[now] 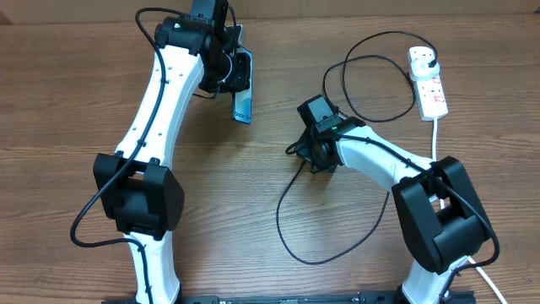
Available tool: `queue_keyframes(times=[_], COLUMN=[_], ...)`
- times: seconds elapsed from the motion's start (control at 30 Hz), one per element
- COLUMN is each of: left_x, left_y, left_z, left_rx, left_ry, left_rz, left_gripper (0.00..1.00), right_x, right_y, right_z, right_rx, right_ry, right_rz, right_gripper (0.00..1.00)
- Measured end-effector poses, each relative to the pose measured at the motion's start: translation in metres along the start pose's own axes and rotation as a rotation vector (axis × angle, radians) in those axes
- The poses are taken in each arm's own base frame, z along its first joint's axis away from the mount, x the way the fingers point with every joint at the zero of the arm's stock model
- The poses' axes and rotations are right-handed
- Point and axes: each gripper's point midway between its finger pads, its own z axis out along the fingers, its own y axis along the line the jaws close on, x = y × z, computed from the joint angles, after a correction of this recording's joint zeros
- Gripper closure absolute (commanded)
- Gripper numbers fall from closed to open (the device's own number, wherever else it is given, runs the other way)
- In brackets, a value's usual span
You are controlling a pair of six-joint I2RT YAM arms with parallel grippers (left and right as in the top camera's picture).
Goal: Plug charger to phone and switch on socket
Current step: 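Lower the right gripper and close it on the USB-C plug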
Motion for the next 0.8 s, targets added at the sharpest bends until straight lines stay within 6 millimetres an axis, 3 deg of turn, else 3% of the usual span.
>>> queue_keyframes(times=[0.6,0.8], left_x=[0.0,0.0], left_y=[0.0,0.0], left_z=[0.0,0.0], left_rx=[0.001,0.001], left_ry=[-0.001,-0.001], left_rz=[0.0,0.0], left_gripper=[0.96,0.96], right_x=[0.0,0.003], right_y=[-0.002,-0.011], right_z=[0.001,-0.002], right_rx=[0.008,0.055], right_ry=[0.0,0.016], right_rz=[-0.083,-0.108], right_gripper=[0.74,0.74])
